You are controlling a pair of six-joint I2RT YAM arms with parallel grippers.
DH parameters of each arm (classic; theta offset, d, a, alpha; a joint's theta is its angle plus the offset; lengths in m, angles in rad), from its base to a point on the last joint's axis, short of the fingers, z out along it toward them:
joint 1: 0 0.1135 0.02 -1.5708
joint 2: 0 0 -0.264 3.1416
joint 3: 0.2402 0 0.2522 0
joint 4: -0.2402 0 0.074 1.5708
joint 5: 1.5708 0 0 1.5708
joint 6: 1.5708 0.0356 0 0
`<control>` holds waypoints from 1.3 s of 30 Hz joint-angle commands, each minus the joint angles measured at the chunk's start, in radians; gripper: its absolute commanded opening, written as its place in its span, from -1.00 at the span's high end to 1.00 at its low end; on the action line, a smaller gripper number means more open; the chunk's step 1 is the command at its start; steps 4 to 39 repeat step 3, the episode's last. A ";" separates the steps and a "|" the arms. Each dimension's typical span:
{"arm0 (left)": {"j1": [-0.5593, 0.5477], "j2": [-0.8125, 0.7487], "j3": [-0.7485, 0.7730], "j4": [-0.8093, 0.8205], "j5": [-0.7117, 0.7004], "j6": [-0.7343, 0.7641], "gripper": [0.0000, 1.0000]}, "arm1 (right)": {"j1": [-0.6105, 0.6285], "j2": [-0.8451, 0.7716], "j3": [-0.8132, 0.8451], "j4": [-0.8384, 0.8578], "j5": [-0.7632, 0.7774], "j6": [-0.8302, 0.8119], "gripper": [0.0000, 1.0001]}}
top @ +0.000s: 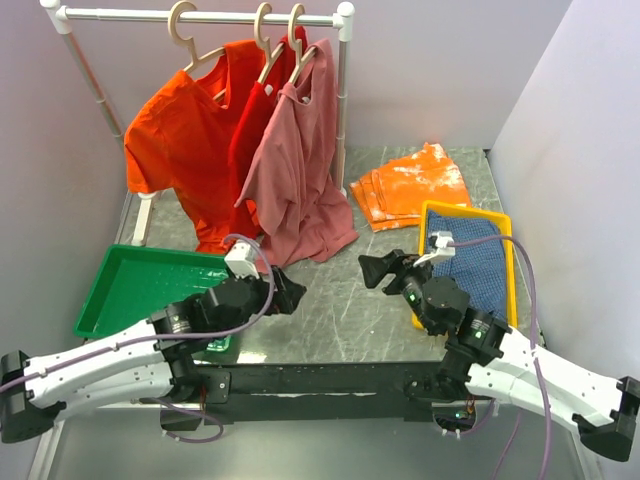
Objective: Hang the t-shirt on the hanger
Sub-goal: Reset both arms
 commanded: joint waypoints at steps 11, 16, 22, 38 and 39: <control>-0.005 0.008 0.036 0.053 -0.094 -0.025 -0.93 | -0.001 -0.029 0.005 -0.033 0.056 0.010 -0.73; -0.005 0.008 0.036 0.053 -0.094 -0.025 -0.93 | -0.001 -0.029 0.005 -0.033 0.056 0.010 -0.73; -0.005 0.008 0.036 0.053 -0.094 -0.025 -0.93 | -0.001 -0.029 0.005 -0.033 0.056 0.010 -0.73; -0.005 0.008 0.036 0.053 -0.094 -0.025 -0.93 | -0.001 -0.029 0.005 -0.033 0.056 0.010 -0.73; -0.005 0.008 0.036 0.053 -0.094 -0.025 -0.93 | -0.001 -0.029 0.005 -0.033 0.056 0.010 -0.73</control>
